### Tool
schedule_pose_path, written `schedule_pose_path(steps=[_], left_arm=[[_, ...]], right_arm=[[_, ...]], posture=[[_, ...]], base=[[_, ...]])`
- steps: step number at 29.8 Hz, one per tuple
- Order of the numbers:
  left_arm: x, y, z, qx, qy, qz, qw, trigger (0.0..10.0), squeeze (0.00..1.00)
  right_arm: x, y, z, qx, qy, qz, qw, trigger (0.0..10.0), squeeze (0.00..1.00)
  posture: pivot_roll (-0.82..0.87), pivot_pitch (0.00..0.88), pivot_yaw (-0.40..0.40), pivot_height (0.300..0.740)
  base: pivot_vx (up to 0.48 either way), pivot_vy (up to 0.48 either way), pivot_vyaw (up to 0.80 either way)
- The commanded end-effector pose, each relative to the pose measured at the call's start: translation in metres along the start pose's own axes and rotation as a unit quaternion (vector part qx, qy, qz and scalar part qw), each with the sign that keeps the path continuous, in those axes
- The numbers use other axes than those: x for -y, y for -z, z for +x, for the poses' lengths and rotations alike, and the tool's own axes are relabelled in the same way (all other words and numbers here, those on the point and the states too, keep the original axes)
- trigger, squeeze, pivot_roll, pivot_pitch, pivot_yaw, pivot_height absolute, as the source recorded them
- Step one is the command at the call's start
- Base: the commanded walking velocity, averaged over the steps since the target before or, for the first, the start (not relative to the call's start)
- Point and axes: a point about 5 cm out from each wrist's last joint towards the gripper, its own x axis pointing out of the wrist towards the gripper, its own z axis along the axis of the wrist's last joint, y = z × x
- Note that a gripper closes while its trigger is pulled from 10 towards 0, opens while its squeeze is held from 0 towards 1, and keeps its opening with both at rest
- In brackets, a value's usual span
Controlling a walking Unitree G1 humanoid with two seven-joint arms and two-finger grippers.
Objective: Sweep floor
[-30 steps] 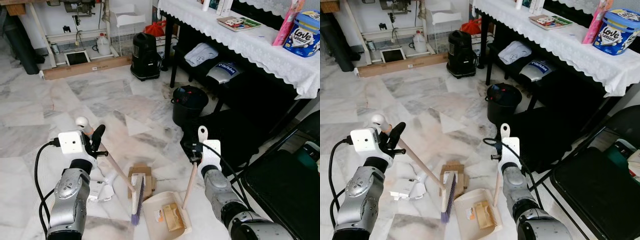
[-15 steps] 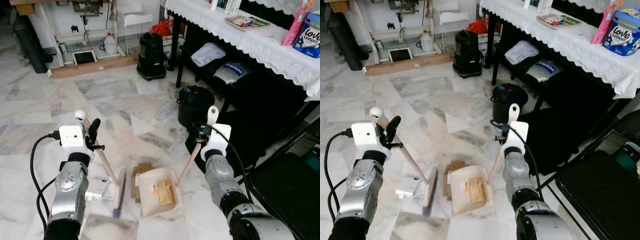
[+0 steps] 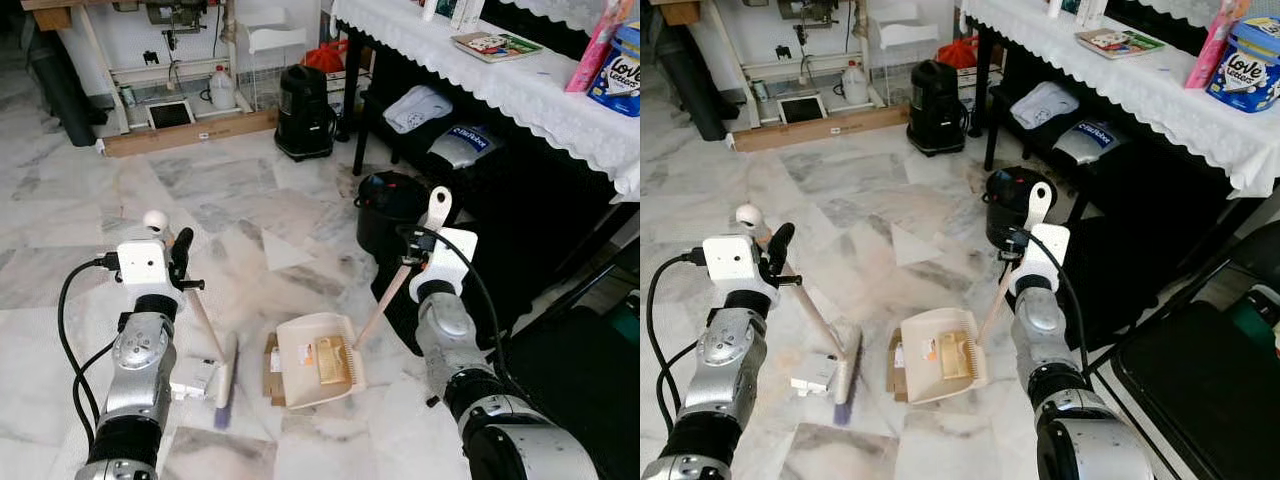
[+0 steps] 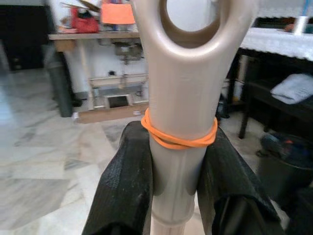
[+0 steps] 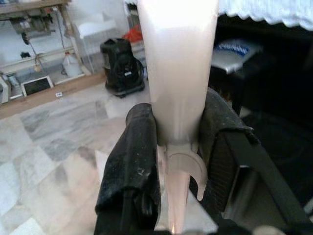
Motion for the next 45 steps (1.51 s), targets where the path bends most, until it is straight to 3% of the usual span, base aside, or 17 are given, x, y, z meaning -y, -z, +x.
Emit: schedule_pose_path(steps=[1, 8, 20, 26, 34, 41, 45], left_arm=[[-0.006, -0.005, 0.003, 0.016, -0.008, 0.01, 1.0, 10.0, 0.0], [-0.02, -0.002, -0.001, 0.017, -0.033, 0.019, 0.999, 10.0, 0.0], [-0.022, 0.003, -0.009, 0.01, -0.024, 0.035, 0.999, 10.0, 0.0], [-0.016, 0.011, -0.017, -0.001, -0.026, 0.029, 0.999, 10.0, 0.0], [0.007, 0.021, -0.028, -0.013, -0.004, 0.016, 1.0, 10.0, 0.0], [0.005, 0.024, -0.025, -0.025, 0.016, 0.026, 0.999, 10.0, 0.0], [0.007, 0.026, -0.019, -0.028, 0.015, 0.023, 0.999, 10.0, 0.0]], right_arm=[[-0.004, -0.013, 0.003, 0.036, -0.008, -0.002, 0.999, 10.0, 0.0], [-0.003, -0.011, 0.002, 0.035, -0.01, 0.004, 0.999, 10.0, 0.0], [0.007, 0.003, -0.011, 0.039, 0.016, 0.022, 0.999, 10.0, 0.0], [0.018, 0.015, -0.022, 0.03, 0.021, 0.012, 0.999, 10.0, 0.0], [0.041, 0.019, -0.031, 0.034, 0.029, -0.009, 0.999, 10.0, 0.0], [0.051, 0.02, -0.036, 0.034, 0.049, -0.014, 0.998, 10.0, 0.0], [0.05, 0.019, -0.036, 0.037, 0.049, -0.015, 0.998, 10.0, 0.0]], posture=[[0.12, 0.0, -0.072, 0.74], [0.11, 0.0, -0.048, 0.74], [0.07, 0.0, 0.008, 0.74], [0.06, 0.0, 0.0, 0.74], [0.03, 0.0, 0.013, 0.74], [-0.01, 0.0, 0.046, 0.74], [-0.02, 0.0, 0.012, 0.74]], base=[[0.0, 0.0, 0.8], [0.0, 0.0, 0.8], [0.0, 0.0, 0.8], [0.0, 0.0, 0.8], [0.0, 0.0, 0.8], [0.0, 0.0, 0.8], [0.0, 0.0, 0.8]])
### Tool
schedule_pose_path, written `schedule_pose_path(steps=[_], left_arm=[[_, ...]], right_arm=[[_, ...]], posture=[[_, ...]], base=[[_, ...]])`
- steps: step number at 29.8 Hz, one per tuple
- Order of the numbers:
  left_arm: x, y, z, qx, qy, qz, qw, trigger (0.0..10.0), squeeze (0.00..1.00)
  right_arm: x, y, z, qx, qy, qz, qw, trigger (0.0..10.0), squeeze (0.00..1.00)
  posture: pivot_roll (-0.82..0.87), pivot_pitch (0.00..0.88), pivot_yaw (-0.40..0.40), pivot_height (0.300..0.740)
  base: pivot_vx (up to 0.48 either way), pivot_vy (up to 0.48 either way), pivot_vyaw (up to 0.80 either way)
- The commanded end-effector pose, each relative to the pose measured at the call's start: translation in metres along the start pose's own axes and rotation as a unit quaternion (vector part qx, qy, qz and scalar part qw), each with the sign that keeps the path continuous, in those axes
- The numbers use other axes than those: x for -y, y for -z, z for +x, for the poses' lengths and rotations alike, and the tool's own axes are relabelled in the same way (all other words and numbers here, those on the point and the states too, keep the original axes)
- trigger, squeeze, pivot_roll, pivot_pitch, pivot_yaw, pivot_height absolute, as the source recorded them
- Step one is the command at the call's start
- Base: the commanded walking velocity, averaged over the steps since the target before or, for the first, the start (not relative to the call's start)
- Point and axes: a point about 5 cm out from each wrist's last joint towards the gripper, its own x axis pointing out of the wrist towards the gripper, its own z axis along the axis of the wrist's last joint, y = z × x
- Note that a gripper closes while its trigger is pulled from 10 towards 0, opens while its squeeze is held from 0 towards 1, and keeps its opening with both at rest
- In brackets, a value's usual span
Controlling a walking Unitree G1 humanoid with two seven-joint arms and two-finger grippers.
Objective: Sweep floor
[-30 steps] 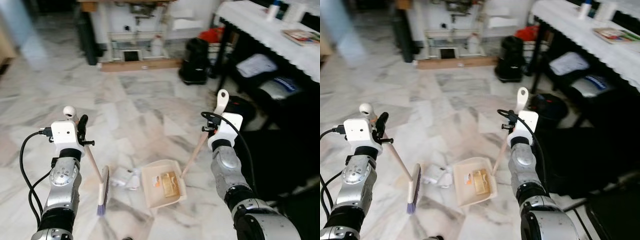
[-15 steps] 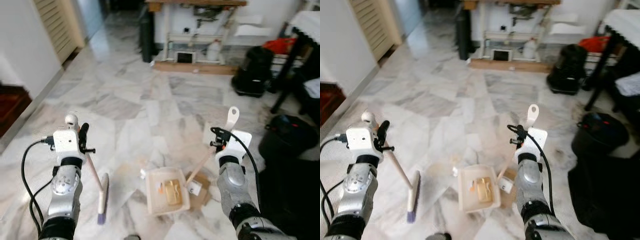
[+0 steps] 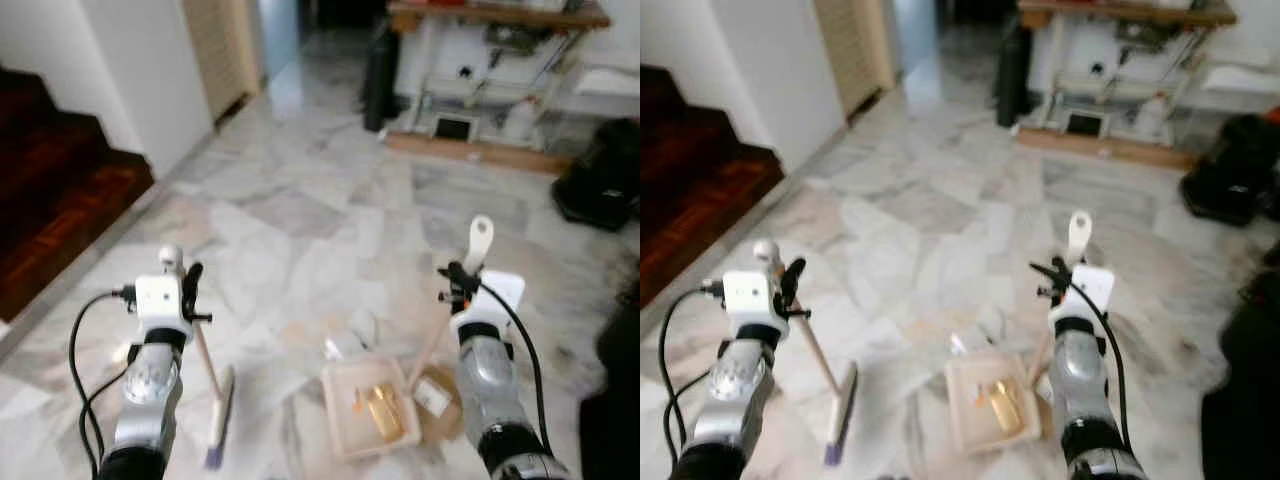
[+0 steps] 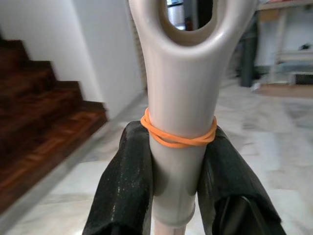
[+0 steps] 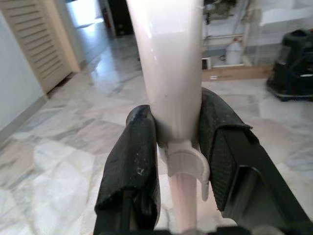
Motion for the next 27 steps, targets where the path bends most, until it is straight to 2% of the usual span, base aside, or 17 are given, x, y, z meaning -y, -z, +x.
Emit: schedule_pose_path(steps=[1, 6, 12, 21, 27], left_arm=[[0.001, -0.006, 0.005, 0.02, 0.001, -0.002, 1.0, 10.0, 0.0], [-0.003, -0.006, 0.003, 0.025, -0.019, -0.003, 0.999, 10.0, 0.0], [-0.013, -0.002, -0.004, 0.023, -0.028, 0.007, 0.999, 10.0, 0.0], [-0.016, 0.007, -0.014, 0.006, -0.033, 0.012, 0.999, 10.0, 0.0], [-0.01, 0.006, -0.013, 0.006, -0.027, 0.01, 1.0, 10.0, 0.0]], right_arm=[[-0.005, -0.013, 0.005, 0.028, -0.003, 0.01, 1.0, 10.0, 0.0], [-0.012, -0.008, 0.004, 0.012, -0.017, 0.016, 1.0, 10.0, 0.0], [-0.019, -0.002, 0.001, -0.003, -0.02, 0.025, 1.0, 10.0, 0.0], [-0.017, 0.005, -0.004, -0.011, -0.013, 0.032, 0.999, 10.0, 0.0], [-0.015, 0.004, -0.002, -0.017, -0.009, 0.042, 0.999, 10.0, 0.0]], posture=[[-0.02, 0.0, 0.012, 0.74], [0.04, 0.0, -0.019, 0.74], [0.08, 0.0, -0.013, 0.74], [0.09, 0.0, -0.013, 0.74], [0.09, 0.0, -0.016, 0.74]], base=[[0.0, 0.0, 0.8], [0.0, 0.0, 0.8], [0.0, 0.0, 0.8], [0.0, 0.0, 0.8], [0.0, 0.0, 0.0]])
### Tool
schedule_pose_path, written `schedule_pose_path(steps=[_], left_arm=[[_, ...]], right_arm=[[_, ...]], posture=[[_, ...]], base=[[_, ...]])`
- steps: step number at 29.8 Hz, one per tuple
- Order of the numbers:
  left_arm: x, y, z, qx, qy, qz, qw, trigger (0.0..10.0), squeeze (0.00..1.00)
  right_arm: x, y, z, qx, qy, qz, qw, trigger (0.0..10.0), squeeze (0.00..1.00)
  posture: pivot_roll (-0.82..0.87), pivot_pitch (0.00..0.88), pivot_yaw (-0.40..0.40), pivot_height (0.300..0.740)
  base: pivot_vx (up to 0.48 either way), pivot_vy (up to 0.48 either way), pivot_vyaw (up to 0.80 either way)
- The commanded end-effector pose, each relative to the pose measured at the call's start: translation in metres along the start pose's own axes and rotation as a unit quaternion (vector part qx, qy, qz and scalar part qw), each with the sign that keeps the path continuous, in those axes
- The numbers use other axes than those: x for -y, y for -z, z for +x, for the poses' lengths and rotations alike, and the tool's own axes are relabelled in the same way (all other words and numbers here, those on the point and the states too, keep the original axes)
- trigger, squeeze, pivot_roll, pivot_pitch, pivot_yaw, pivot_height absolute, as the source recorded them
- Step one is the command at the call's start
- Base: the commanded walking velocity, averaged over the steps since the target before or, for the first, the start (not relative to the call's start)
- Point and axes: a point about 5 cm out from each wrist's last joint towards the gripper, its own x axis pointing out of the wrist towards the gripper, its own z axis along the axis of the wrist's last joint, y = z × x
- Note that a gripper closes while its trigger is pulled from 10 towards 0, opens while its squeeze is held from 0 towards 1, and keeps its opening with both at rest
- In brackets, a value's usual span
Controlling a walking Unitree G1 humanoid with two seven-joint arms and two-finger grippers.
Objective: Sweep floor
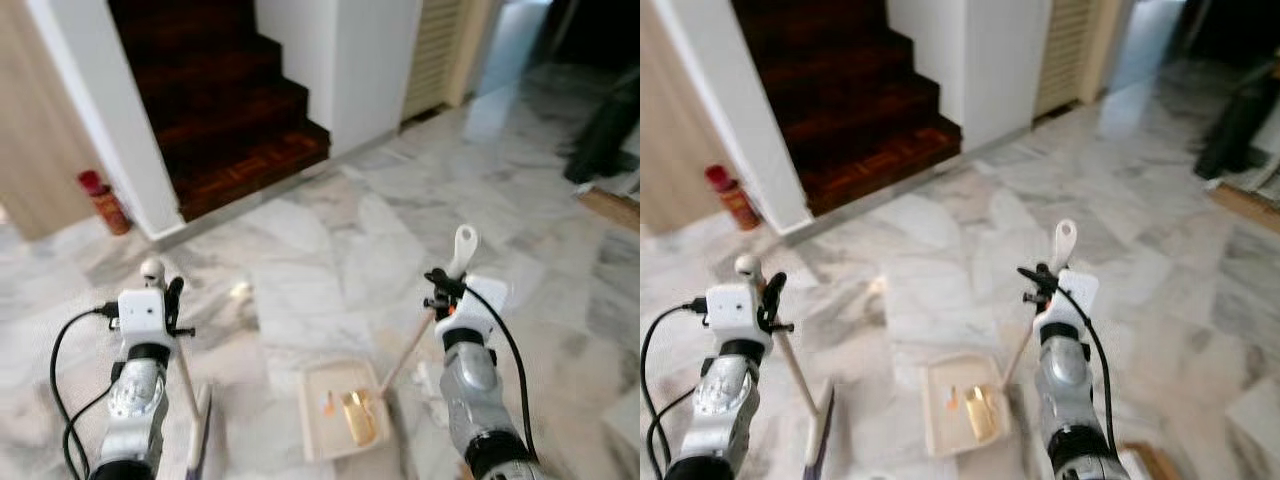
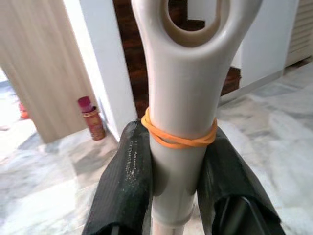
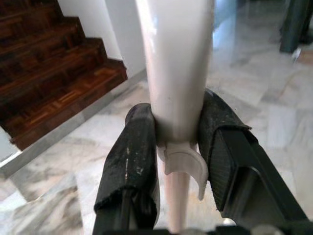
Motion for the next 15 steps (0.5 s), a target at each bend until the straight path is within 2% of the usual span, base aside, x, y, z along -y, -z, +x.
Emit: schedule_pose_path(steps=[1, 12, 15], left_arm=[[0.003, -0.0141, 0.0063, 0.034, 0.003, -0.001, 0.999, 10.0, 0.0], [0.006, -0.0146, 0.0041, 0.036, -0.001, -0.005, 0.999, 10.0, 0.0], [0.0049, -0.0147, 0.0038, 0.036, -0.003, -0.005, 0.999, 10.0, 0.0]], right_arm=[[-0.0017, -0.0131, 0.0073, 0.023, -0.002, 0.002, 1.0, 10.0, 0.0], [-0.0011, -0.0123, 0.0074, 0.015, -0.008, 0.001, 1.0, 10.0, 0.0], [-0.0022, -0.0127, 0.0077, 0.015, -0.01, 0.001, 1.0, 10.0, 0.0]], posture=[[0.09, 0.0, -0.017, 0.74], [0.09, 0.0, -0.03, 0.74], [0.09, 0.0, -0.031, 0.74]], base=[[0.0, 0.0, 0.0], [0.0, 0.0, 0.0], [0.0, 0.24, 0.0]])
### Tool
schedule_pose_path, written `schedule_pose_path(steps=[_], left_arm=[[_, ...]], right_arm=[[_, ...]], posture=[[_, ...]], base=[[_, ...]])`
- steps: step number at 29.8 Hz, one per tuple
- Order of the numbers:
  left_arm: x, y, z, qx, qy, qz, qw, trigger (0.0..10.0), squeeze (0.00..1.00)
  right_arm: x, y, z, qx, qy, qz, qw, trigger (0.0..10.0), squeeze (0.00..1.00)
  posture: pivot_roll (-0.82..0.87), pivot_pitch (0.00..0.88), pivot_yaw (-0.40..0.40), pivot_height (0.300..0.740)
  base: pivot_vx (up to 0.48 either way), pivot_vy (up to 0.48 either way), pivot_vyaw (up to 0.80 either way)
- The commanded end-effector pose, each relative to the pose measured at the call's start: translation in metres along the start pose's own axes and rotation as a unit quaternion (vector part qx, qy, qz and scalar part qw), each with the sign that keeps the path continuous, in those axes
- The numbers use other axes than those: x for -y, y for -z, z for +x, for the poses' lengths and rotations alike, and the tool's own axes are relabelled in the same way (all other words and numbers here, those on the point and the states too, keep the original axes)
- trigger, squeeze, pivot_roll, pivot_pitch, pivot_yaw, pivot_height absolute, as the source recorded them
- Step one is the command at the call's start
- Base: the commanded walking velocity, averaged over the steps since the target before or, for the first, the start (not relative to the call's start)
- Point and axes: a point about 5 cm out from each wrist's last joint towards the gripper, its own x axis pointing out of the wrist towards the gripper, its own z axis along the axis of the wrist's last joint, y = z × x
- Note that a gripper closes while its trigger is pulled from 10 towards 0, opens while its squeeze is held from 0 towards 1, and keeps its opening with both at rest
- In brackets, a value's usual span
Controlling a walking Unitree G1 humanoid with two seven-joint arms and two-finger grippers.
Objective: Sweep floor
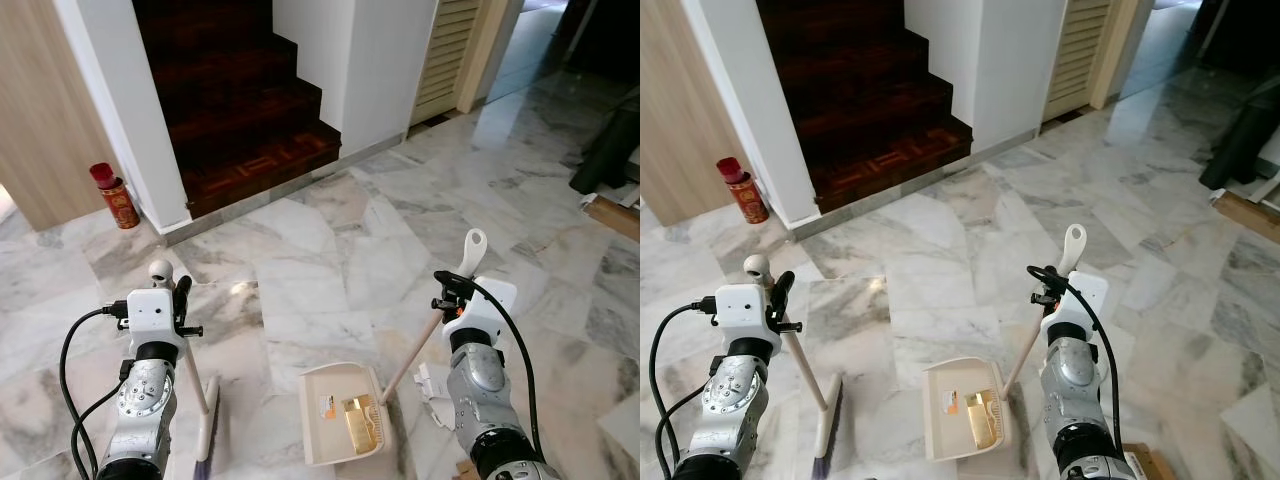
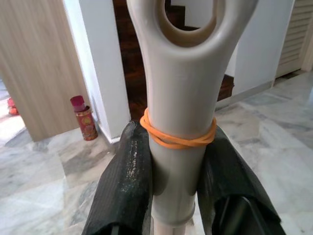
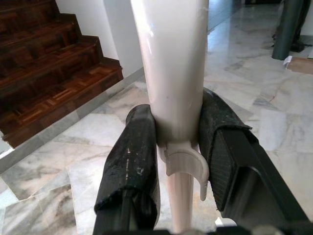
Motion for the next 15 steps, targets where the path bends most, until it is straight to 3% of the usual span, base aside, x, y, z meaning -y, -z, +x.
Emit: schedule_pose_path(steps=[1, 15], left_arm=[[0.0, -0.0098, 0.0031, 0.024, -0.002, 0.004, 1.0, 10.0, 0.0], [-0.003, -0.01, 0.0003, 0.024, -0.011, 0.003, 1.0, 10.0, 0.0]], right_arm=[[-0.0031, -0.0093, 0.0042, 0.018, -0.005, 0.006, 1.0, 10.0, 0.0], [-0.0036, -0.0108, 0.0066, 0.014, -0.006, 0.005, 1.0, 10.0, 0.0]], posture=[[0.1, 0.0, -0.033, 0.74], [0.11, 0.0, -0.039, 0.74]], base=[[0.0, 0.0, 0.0], [0.0, 0.254, 0.0]])
